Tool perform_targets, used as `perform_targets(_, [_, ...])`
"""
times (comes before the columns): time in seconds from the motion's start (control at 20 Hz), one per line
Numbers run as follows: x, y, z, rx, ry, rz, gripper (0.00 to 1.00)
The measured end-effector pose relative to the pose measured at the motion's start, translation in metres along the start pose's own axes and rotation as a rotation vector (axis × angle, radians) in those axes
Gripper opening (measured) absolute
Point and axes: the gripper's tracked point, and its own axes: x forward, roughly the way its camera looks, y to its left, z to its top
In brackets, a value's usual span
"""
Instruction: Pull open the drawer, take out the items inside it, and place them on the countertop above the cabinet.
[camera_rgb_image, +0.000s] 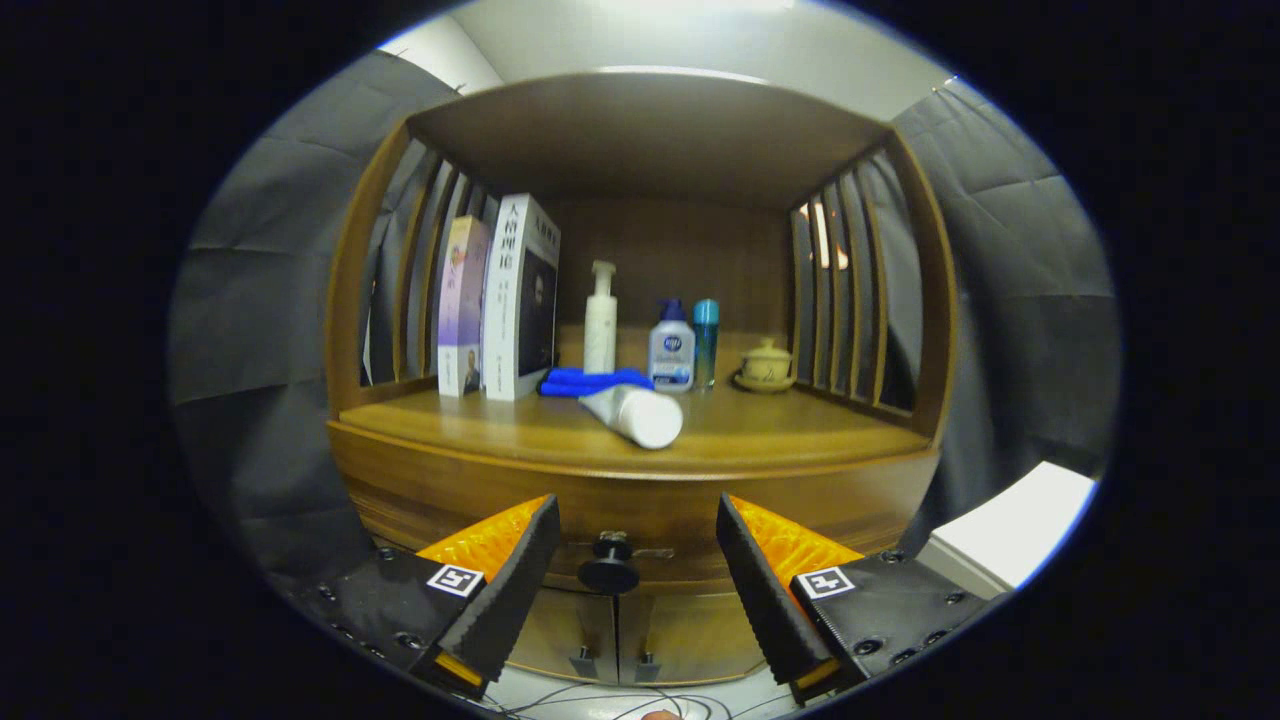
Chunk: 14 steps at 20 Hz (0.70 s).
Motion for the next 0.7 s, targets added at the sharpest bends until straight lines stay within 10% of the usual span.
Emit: perform_targets(0.7, [-0.123,-0.064,0.064,0.096,-0.051,0.025,0.97])
